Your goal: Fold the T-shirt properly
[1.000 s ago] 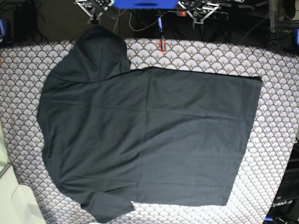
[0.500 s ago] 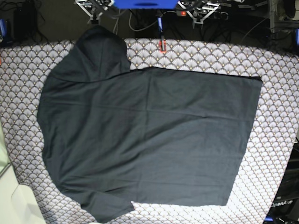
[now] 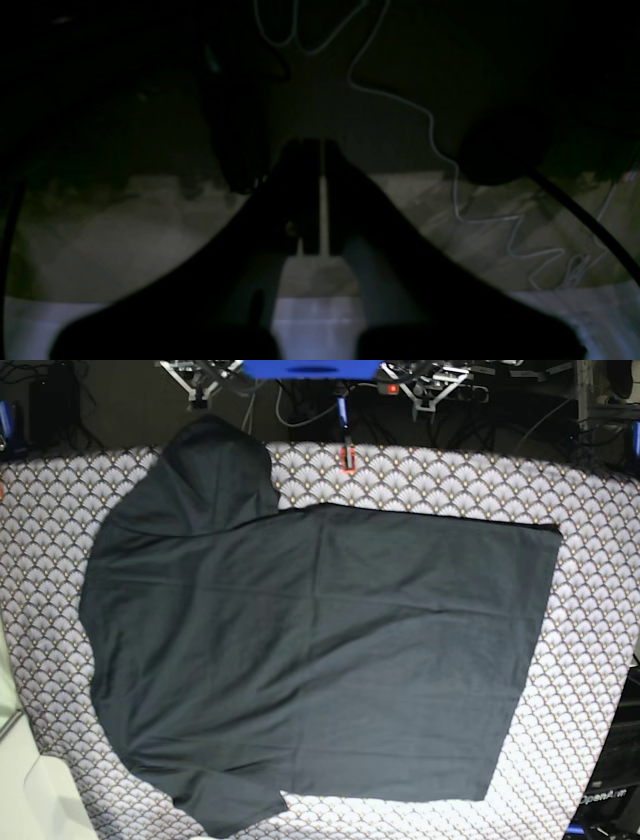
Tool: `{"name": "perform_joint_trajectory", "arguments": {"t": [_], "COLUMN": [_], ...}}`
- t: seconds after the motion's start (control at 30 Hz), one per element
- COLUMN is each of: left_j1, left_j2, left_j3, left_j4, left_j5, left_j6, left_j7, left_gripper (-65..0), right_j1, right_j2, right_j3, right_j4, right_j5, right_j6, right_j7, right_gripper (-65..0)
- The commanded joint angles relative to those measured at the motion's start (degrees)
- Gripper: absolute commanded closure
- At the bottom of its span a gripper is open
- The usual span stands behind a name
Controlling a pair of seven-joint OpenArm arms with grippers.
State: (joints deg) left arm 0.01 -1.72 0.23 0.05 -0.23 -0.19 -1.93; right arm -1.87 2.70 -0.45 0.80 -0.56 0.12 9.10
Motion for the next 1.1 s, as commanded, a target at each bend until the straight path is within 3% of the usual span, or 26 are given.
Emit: {"name": "perform_joint_trajectory", "arguments": {"t": [0.0,1.07], "left_j1": [0.1,0.1], "left_j2": [0.0,0.1], "left_j3": [0.2,0.2], "left_j4": [0.2,0.2], "left_j5": [0.2,0.2], "left_j6": [0.1,0.0], "left_j7": [-0.2,-0.2], "left_gripper": [0.0,0.0], "right_j1": [-0.2,-0.8], "right_j2": [0.2,0.1], "right_j3": [0.0,-1.6], "right_j4": [-0.1,0.0], "right_j5": [0.5,0.5], "right_j6": [-0.3,-0.3], "right_j7": [0.3,0.3], "right_gripper": [0.0,0.0]}}
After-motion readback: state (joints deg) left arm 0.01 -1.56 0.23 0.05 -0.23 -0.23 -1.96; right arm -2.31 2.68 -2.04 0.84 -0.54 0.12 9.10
